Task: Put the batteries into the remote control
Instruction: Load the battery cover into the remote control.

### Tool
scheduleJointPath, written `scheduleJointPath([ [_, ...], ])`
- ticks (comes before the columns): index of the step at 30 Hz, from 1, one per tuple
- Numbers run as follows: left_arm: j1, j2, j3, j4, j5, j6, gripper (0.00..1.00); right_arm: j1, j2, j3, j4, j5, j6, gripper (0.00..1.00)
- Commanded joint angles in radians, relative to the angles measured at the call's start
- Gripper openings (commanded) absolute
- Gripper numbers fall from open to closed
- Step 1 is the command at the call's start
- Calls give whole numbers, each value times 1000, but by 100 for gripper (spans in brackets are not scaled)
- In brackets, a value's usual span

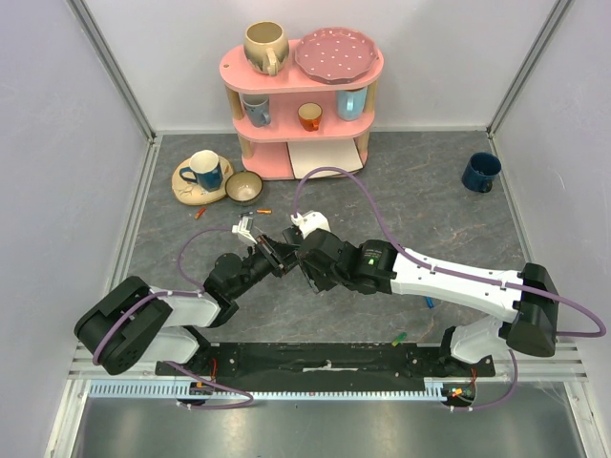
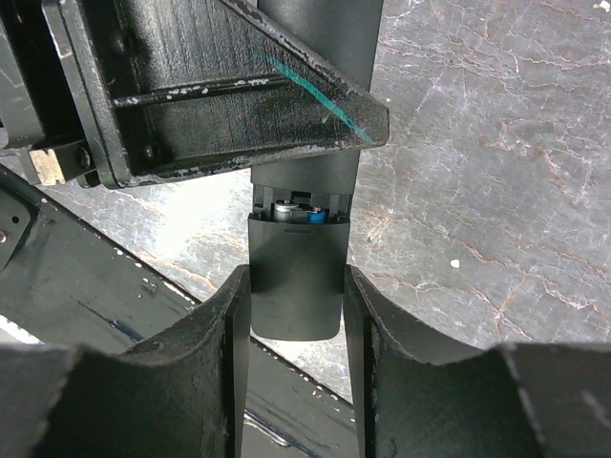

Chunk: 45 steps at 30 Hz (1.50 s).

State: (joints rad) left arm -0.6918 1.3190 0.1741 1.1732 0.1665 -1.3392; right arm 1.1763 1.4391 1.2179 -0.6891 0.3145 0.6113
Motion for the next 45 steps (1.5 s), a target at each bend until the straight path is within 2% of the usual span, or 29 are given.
scheduleJointPath([
  [1,-12,-38,15,128,27,-48,2,3,0,-15,16,8,16,13],
  [16,-20,-107,39,49,45,-43,2,-7,24,-18,19,-8,5,13],
  [45,-31,-164,87,-6,67,-44,2,-24,43,-60,37,-43,1,13],
])
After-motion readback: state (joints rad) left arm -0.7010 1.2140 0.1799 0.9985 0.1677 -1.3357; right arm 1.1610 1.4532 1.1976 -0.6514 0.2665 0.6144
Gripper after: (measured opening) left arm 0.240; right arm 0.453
